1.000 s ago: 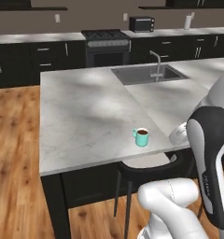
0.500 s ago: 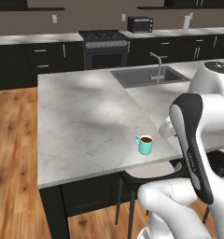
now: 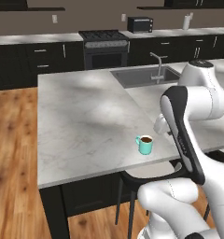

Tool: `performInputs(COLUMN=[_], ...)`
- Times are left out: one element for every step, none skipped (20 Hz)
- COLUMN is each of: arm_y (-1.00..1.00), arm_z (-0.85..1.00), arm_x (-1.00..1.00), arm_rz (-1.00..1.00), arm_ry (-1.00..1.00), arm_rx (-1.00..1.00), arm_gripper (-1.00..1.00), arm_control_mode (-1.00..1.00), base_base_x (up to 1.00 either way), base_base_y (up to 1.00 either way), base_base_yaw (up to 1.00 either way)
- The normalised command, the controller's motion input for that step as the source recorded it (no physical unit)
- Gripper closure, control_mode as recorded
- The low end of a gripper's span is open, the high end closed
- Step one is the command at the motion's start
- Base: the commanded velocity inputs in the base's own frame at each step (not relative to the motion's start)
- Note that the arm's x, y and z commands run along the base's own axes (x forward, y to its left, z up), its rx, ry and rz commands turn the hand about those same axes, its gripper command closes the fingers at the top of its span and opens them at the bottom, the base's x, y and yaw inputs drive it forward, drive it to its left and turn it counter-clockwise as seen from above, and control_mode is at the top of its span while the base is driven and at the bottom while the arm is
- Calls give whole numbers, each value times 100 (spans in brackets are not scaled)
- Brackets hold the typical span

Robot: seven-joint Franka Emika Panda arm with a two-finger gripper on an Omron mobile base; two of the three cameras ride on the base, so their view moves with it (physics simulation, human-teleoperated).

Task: Pick up the marshmallow and place it in the cup of hot chocolate on the dining counter.

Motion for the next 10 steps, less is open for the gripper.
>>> performInputs(arm_y=[-11,-13,-18,-36,-41,-37,-37,-26,-16,-6], arm_z=[-36,-41,-40,-44,-46,-46,-39,-36,-28,-26], arm_x=[21,23,24,21,31,35,41,52,66,62], arm_rz=[5,6,10,13,15,13,11,7,1,0], arm_ry=[0,0,0,0,8,12,11,11,13,9], arm_rx=[0,0,0,0,0,0,0,0,0,0], arm_gripper=[100,100,100,100,100,100,100,100,100,100], arm_control_mode=[-100,-100,-100,-100,-100,-100,-100,-100,-100,-100], base_base_x=[0,0,0,0,0,0,0,0,0,0], base_base_y=[0,0,0,0,0,0,0,0,0,0], base_base_yaw=[0,0,0,0,0,0,0,0,0,0])
